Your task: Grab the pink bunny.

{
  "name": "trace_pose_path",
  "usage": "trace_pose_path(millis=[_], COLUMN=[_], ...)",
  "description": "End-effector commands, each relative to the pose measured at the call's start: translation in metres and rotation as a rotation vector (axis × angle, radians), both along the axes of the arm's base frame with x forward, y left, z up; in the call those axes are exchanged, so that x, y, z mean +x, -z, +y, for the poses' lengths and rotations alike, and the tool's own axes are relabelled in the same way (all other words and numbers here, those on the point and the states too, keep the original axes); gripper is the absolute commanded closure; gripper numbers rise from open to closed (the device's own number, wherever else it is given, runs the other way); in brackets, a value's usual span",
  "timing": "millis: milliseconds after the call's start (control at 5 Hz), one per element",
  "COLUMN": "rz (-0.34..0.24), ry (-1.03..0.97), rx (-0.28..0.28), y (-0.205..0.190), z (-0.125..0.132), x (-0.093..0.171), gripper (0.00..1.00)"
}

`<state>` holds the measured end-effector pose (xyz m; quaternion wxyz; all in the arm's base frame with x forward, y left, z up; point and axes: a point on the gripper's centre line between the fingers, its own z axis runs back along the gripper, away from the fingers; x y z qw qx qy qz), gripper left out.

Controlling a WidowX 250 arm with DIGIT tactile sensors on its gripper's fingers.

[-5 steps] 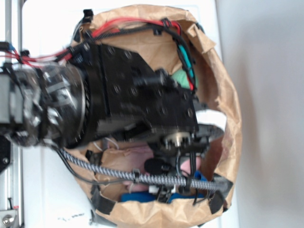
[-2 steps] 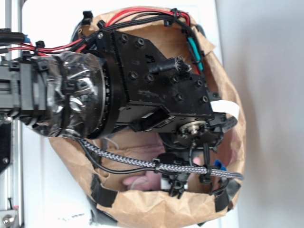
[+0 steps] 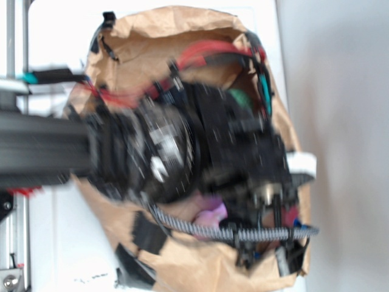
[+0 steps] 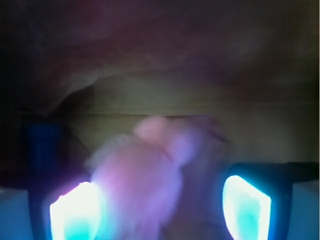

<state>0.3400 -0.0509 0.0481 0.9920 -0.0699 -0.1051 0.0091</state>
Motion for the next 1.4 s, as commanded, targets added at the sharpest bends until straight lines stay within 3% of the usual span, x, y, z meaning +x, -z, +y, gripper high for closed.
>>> trace_pose_path(millis=[0,200,400,800,1000,1200], rz=[-0.026,-0.015,-0.026,-0.035,-0.012,-0.037], ry=[-0.009,-0.031,-0.054,-0.048,-0.086,-0.112], rx=[0.063,0.046,0.074,0.061,0.102,0.074], y=[-0.001,0.001,0.001,-0.03,-0.063,-0.086], z=[-0.004,0.002,0.01,0.029,0.058,0.098], x=[-0.004,-0.007,-0.007,-0.009,-0.029,-0.054], gripper=[0.0,1.0,1.0,1.0,1.0,1.0])
